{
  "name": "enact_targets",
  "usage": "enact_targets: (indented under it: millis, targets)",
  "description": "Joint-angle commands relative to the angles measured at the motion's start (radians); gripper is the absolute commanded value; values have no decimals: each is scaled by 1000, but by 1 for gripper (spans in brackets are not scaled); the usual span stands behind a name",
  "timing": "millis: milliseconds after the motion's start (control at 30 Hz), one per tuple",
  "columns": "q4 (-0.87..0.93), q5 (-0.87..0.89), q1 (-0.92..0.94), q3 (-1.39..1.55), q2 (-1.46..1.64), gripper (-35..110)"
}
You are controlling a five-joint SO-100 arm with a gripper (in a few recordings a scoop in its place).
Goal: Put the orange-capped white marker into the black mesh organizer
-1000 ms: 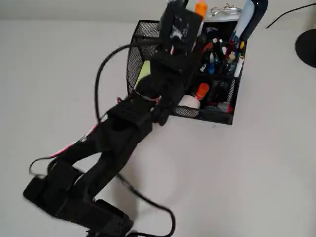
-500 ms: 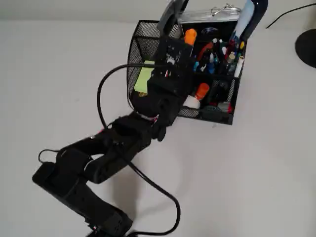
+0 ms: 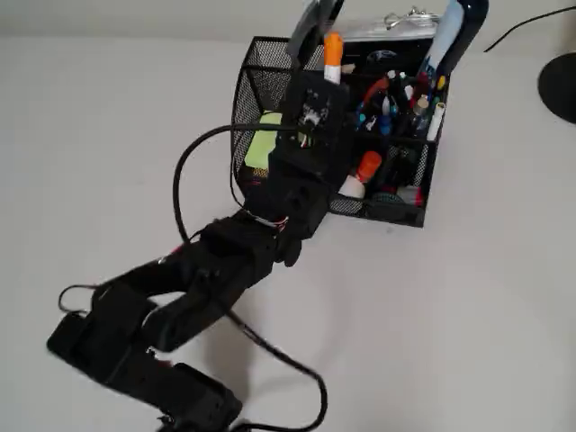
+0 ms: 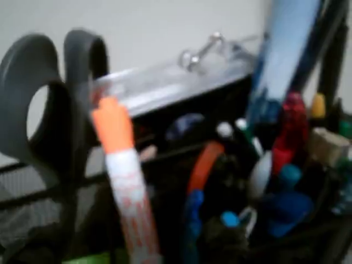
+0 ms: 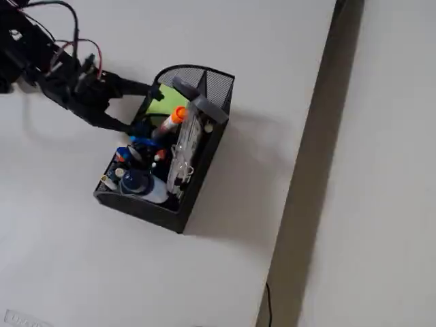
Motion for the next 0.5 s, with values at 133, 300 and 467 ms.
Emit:
enact_targets:
  millis: [133, 300, 467]
  targets:
    - [514, 295, 89, -37, 511, 30]
    - [1086, 649, 106, -149, 747, 9]
    - [1569, 1034, 101, -152, 950, 0]
